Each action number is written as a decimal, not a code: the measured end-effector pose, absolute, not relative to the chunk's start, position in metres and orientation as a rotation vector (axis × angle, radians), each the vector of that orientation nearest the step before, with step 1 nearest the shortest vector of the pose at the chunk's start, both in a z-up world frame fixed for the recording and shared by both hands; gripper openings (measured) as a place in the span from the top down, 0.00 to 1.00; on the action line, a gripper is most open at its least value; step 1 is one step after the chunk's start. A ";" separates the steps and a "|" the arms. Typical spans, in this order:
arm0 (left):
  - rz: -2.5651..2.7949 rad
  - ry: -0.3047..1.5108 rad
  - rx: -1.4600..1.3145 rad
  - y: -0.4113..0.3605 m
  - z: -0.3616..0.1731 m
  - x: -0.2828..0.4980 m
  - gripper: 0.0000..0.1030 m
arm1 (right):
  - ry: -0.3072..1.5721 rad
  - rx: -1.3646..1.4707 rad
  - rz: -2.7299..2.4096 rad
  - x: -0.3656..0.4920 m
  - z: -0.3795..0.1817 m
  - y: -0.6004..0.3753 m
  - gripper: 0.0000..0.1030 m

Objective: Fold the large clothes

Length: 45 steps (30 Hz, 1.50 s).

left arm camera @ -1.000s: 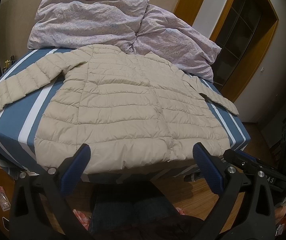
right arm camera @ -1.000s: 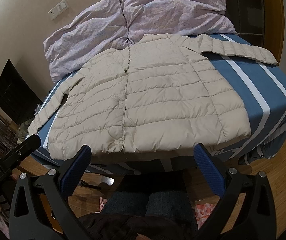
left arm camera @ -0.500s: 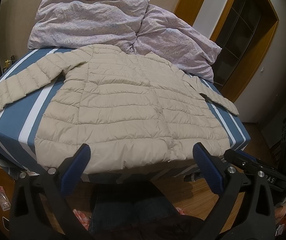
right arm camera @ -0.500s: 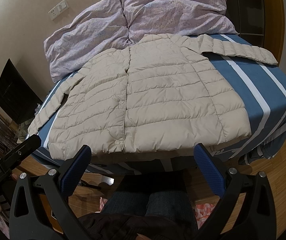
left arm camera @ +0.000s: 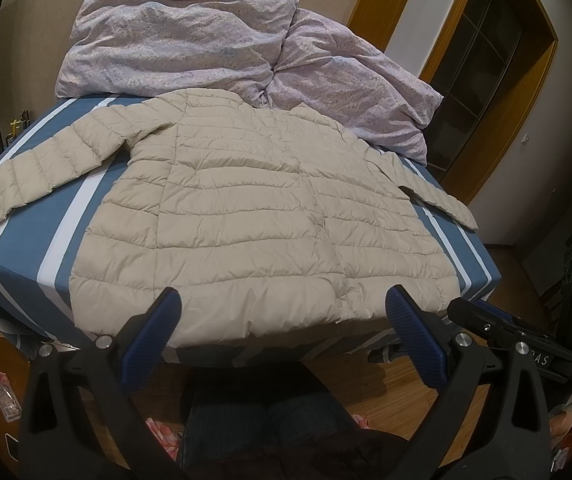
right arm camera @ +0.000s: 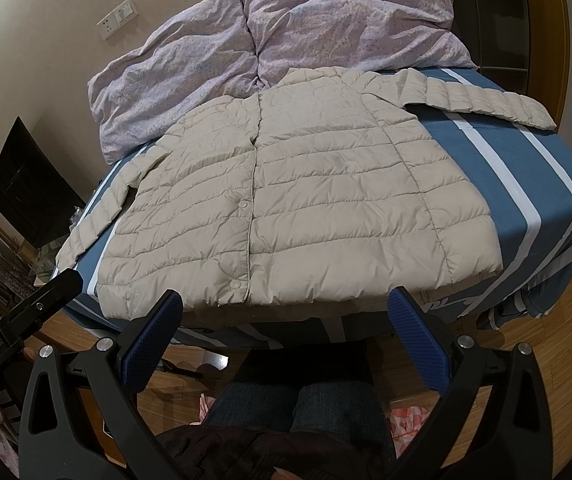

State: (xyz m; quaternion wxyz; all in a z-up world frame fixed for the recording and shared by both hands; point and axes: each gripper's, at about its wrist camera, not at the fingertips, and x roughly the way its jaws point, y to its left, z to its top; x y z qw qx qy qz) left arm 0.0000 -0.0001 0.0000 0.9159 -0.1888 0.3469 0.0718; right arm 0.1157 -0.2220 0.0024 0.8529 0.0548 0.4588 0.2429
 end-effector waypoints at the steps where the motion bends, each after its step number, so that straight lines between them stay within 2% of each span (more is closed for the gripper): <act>1: 0.148 0.714 -0.389 0.000 0.000 0.000 0.02 | 0.965 0.115 0.511 0.116 0.002 -0.222 0.01; 33: 0.155 0.724 -0.390 0.002 -0.001 0.002 0.02 | 0.969 0.121 0.502 0.127 -0.001 -0.222 0.01; 45: 0.242 0.794 -0.341 0.034 -0.022 0.064 0.02 | 0.931 0.118 0.373 0.183 -0.008 -0.235 0.01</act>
